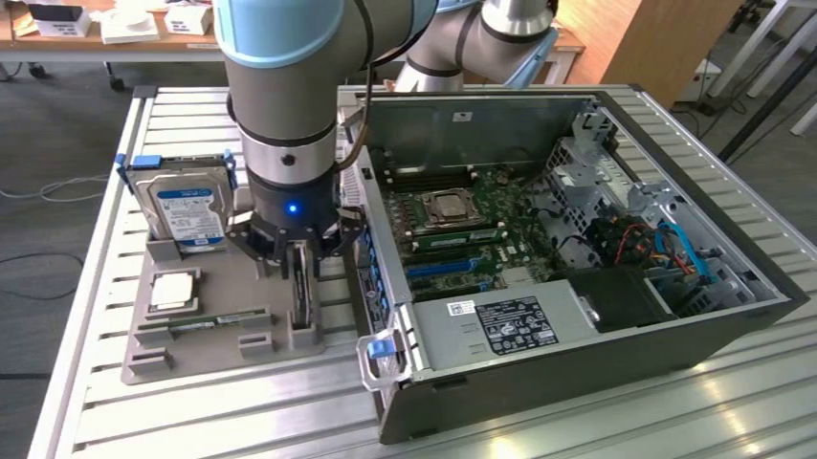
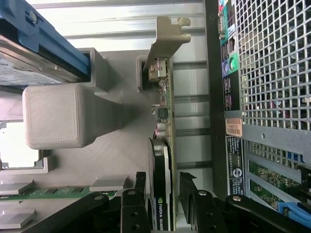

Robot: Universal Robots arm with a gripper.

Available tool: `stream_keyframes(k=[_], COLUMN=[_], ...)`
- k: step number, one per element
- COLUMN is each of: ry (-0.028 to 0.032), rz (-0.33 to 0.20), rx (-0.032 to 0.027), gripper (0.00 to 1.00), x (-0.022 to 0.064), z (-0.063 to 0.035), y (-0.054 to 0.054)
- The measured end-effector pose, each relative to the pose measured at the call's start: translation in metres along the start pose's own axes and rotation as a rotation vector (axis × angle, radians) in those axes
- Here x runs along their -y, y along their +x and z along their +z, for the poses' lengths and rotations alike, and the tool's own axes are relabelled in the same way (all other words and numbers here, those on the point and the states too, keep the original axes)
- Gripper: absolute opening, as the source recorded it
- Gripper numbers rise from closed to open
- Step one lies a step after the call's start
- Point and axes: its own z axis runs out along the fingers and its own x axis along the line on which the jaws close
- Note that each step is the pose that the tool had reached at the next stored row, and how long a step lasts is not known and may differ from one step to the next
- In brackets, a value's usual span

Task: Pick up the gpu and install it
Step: 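Pick up the gpu and move the gpu toward the slot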

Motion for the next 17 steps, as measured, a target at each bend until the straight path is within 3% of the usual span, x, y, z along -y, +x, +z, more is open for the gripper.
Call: stream_keyframes(k=[17], ry=[0.0], rz=[0.0], rx=[0.0], gripper=[0.42], x=[-0.0029], z=[0.0044], y=[0.0034])
